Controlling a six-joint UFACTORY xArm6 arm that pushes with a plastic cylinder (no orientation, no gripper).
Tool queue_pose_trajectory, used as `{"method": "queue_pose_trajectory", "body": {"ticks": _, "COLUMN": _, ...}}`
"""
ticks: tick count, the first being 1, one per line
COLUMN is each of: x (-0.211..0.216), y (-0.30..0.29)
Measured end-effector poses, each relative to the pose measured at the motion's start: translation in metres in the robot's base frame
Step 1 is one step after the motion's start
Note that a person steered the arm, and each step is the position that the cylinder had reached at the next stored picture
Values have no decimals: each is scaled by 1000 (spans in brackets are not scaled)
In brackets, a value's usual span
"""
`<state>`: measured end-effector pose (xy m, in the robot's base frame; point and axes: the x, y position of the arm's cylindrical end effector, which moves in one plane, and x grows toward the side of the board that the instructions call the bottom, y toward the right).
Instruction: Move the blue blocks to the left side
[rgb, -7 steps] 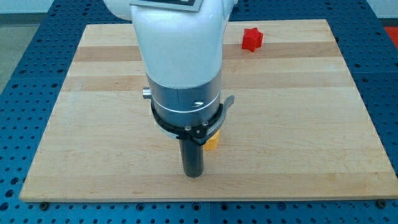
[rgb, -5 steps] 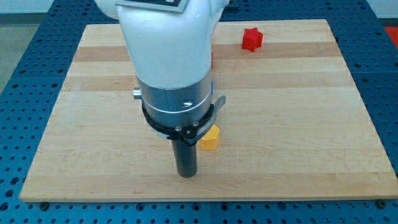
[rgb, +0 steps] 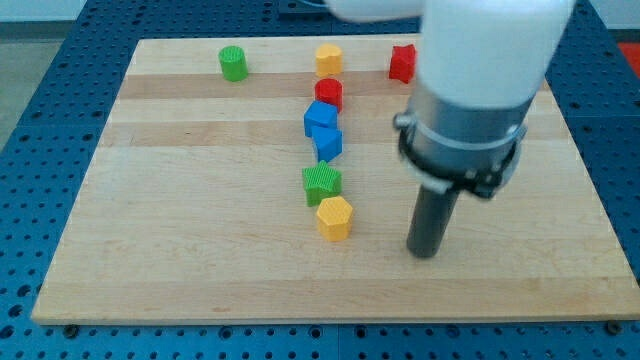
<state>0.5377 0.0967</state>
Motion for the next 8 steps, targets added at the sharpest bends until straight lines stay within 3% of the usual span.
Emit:
{"method": "queue_pose_trajectory", "body": {"ticks": 1, "x": -82, "y": -17}}
{"method": "queue_pose_trajectory", "body": {"ticks": 2, "x": -122, "y": -23}}
{"method": "queue_pose_trajectory", "body": {"ticks": 4, "x": -159, "y": -29}}
{"method": "queue_pose_trajectory", "body": {"ticks": 7, "x": -151, "y": -173}}
{"method": "queue_pose_trajectory", "body": {"ticks": 8, "x": -169, "y": -146}}
